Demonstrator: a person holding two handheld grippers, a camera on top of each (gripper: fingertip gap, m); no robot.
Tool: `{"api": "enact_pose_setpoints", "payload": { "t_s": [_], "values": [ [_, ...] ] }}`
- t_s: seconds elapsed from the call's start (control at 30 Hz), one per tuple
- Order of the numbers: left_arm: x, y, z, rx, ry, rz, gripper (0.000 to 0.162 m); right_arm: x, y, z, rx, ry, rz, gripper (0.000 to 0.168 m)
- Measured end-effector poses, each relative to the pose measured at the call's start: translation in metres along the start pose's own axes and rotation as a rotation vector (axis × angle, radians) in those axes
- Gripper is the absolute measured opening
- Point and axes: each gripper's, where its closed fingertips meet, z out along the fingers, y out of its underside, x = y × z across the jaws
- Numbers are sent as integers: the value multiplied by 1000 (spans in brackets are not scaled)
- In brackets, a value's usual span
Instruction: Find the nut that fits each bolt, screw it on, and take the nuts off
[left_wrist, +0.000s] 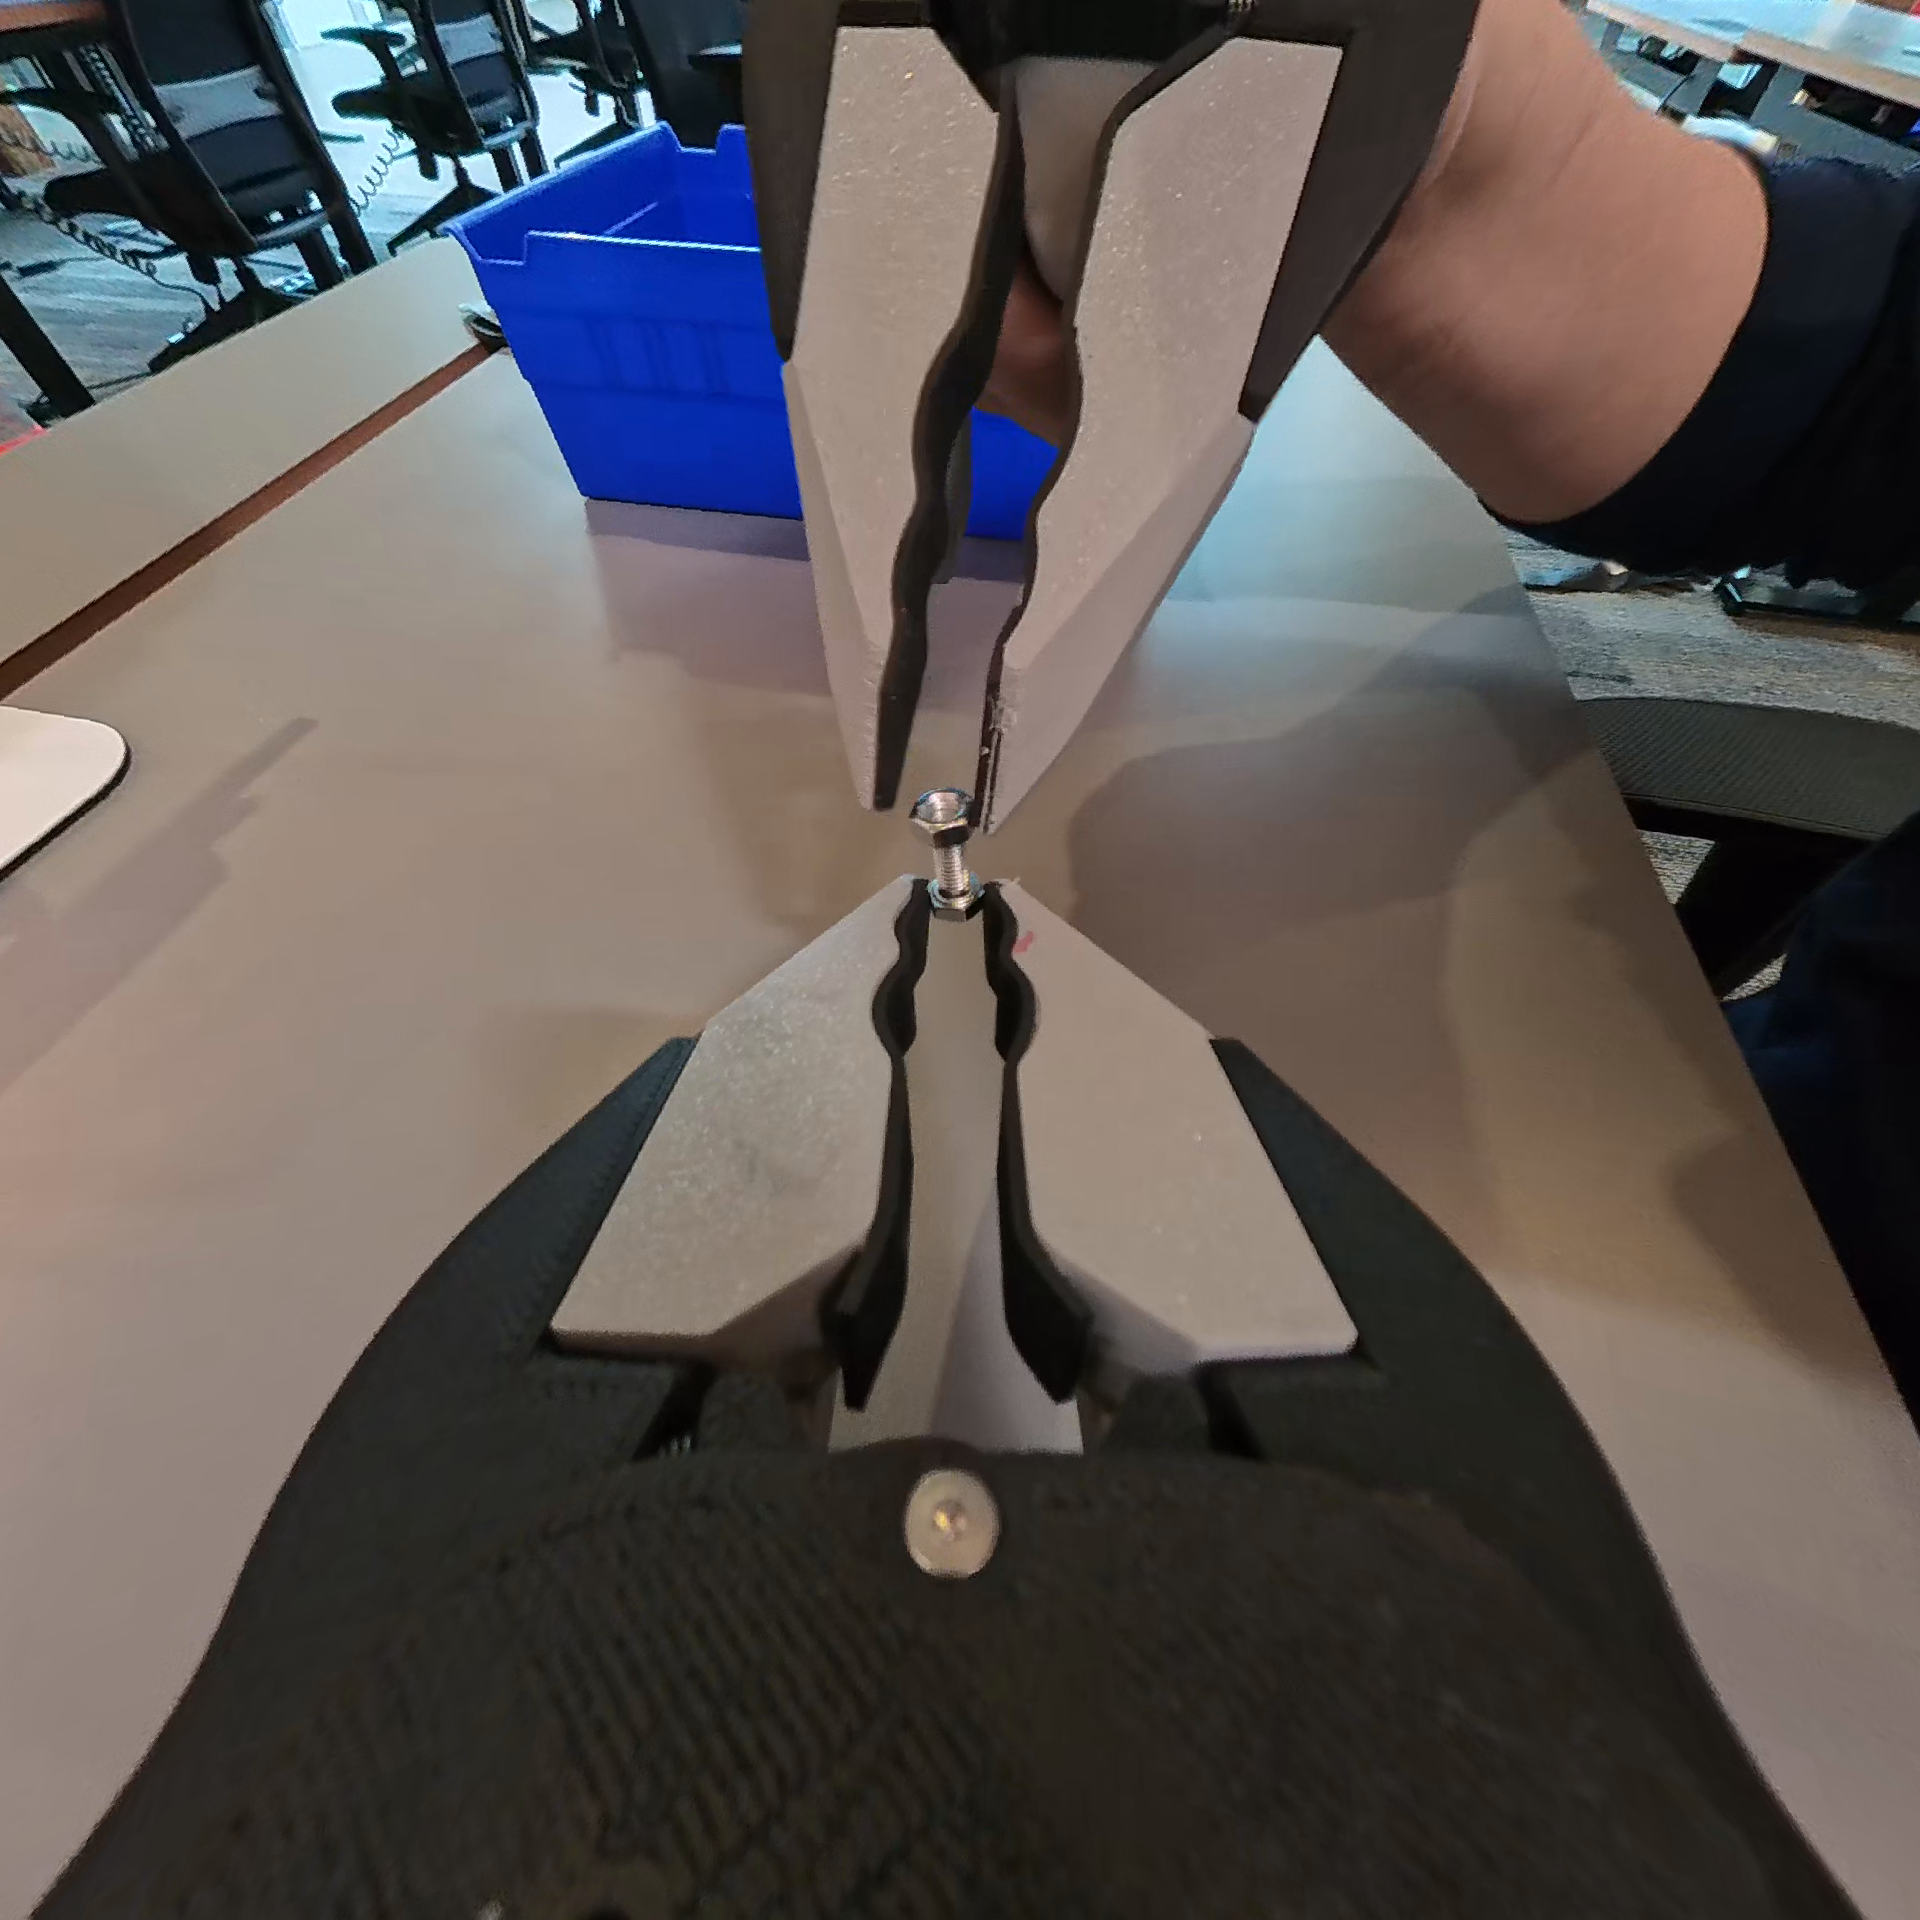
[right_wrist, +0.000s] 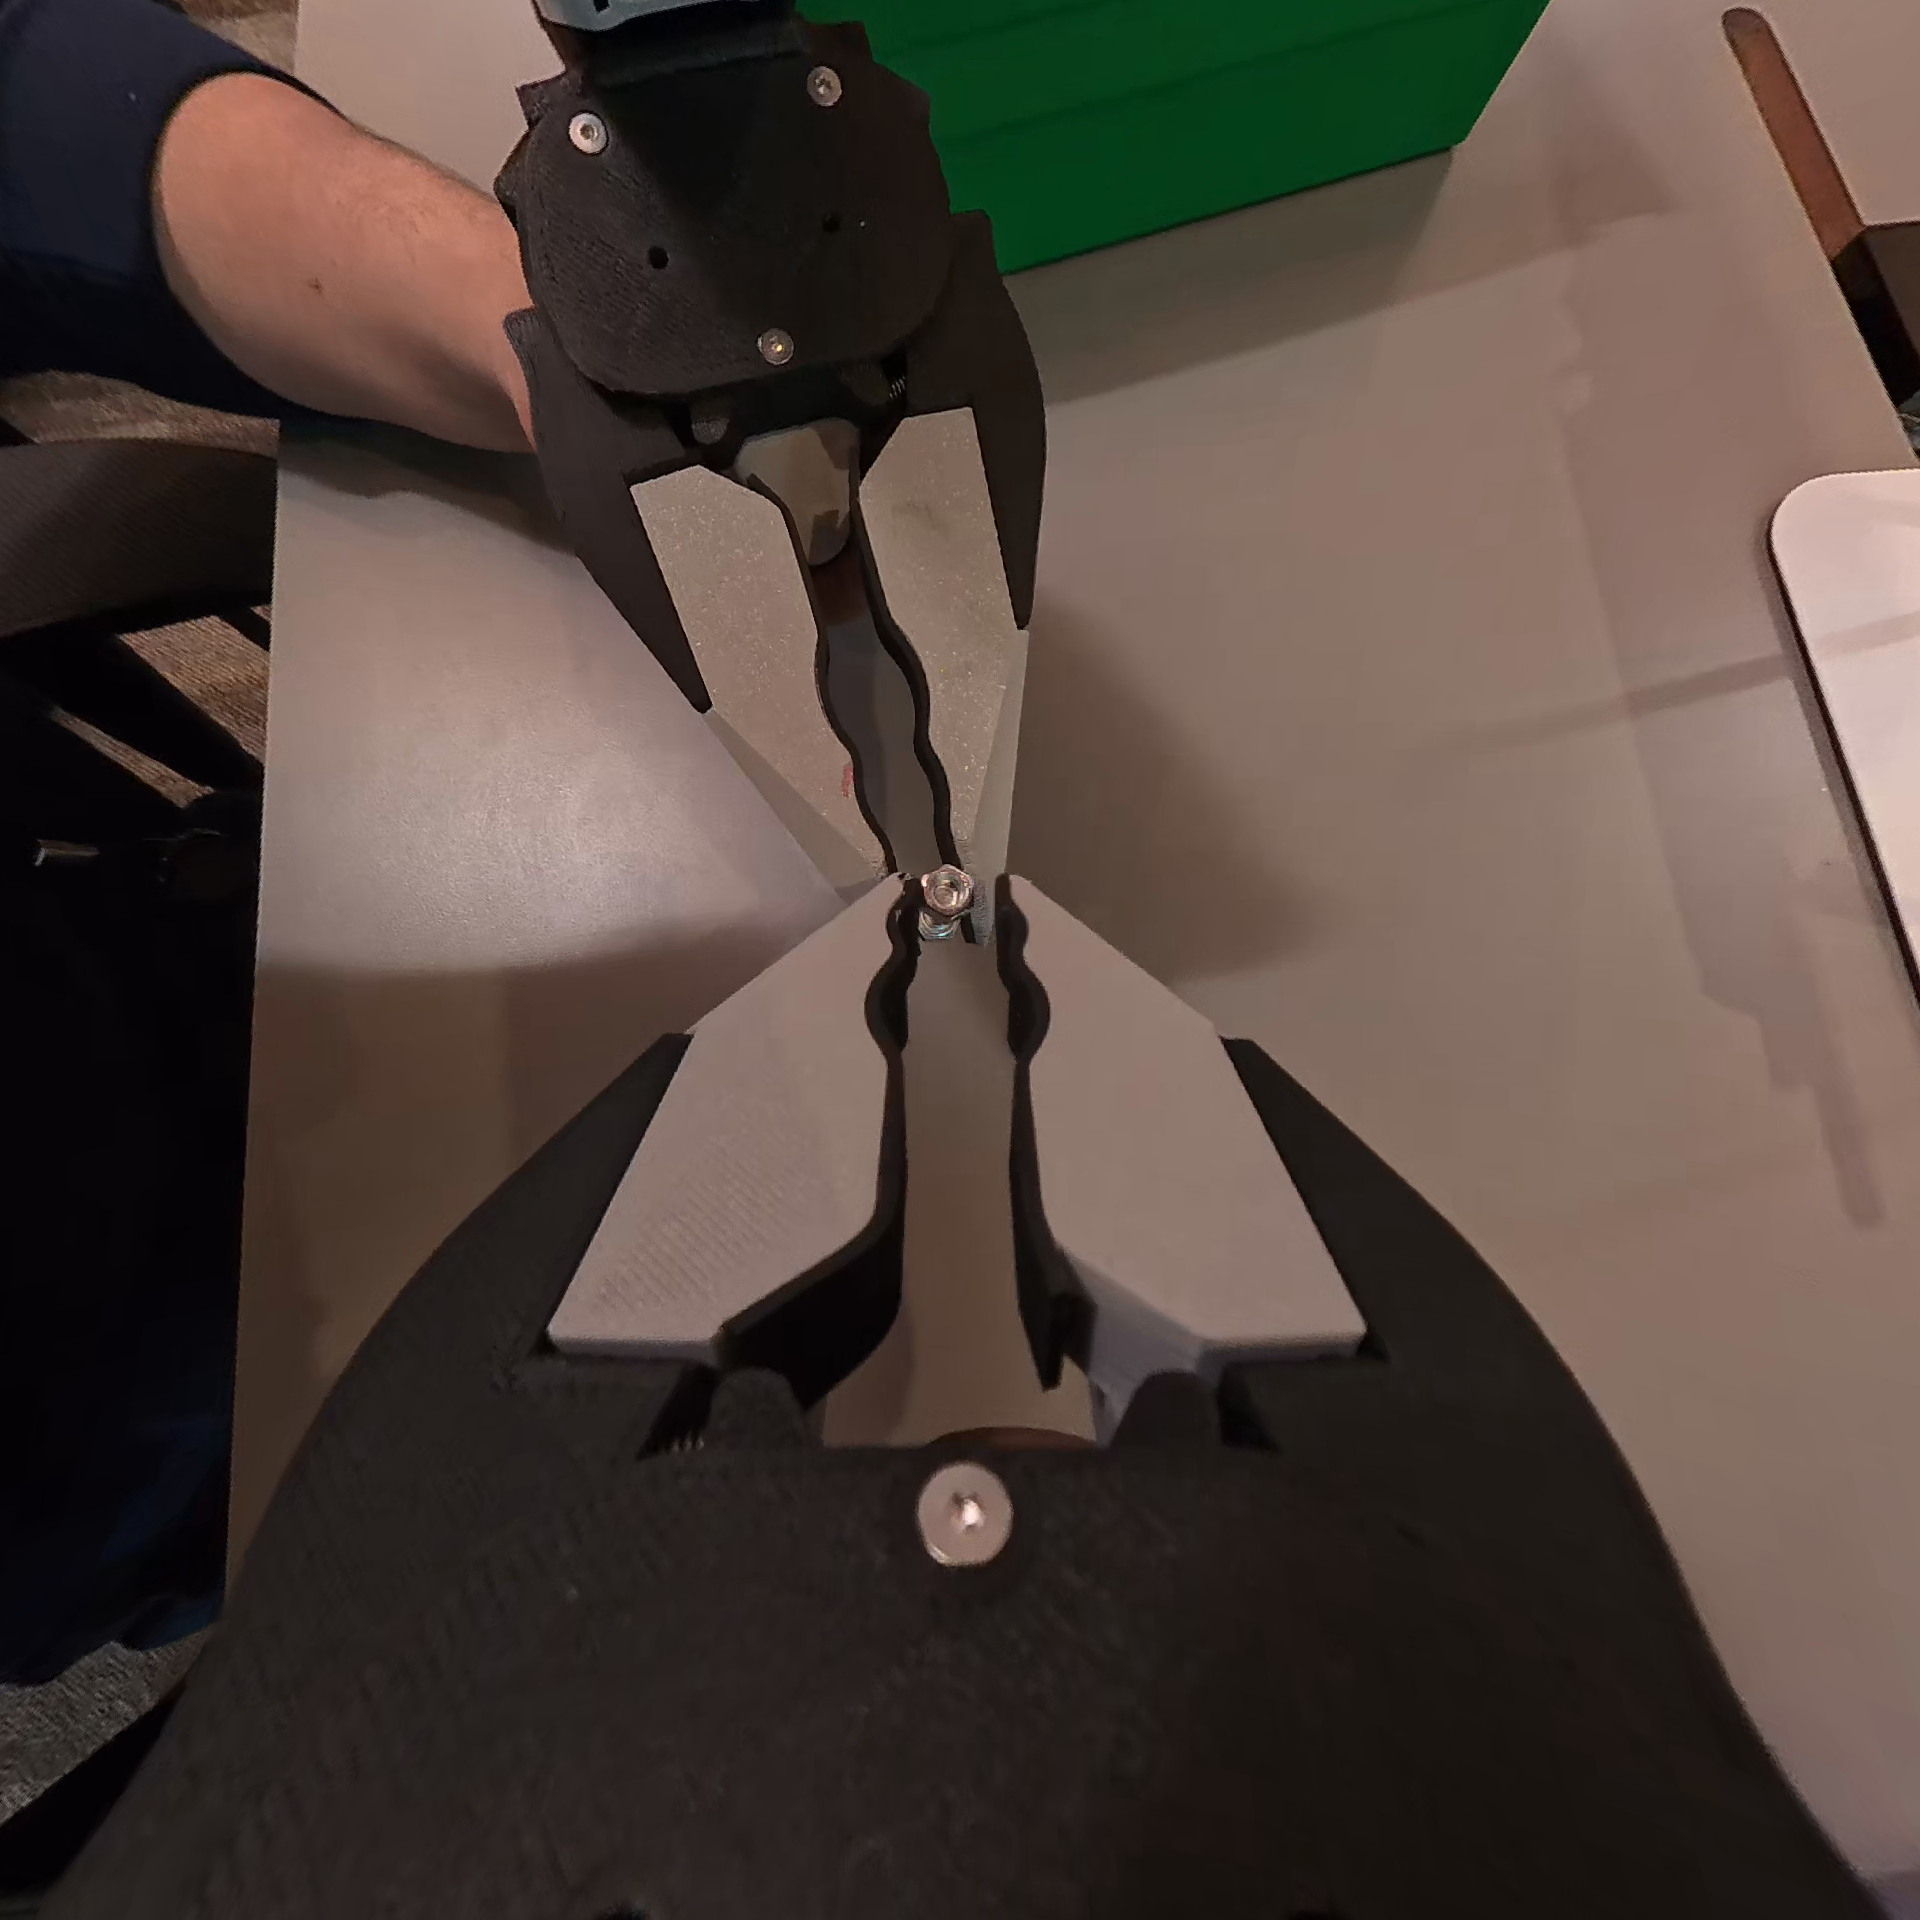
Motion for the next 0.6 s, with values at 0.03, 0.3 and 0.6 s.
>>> {"api": "enact_pose_setpoints", "payload": {
  "t_s": [0.03,0.3,0.6],
  "values": [
    [0,0,0,2,1,0,8,1,0,-1,7,2,4,13],
    [-1,-2,-1,16,-3,-11,8,-2,-4,-8,107,-23,33,16],
    [5,-10,-2,61,12,7,8,-3,-11,-21,351,-10,64,16]
  ]
}}
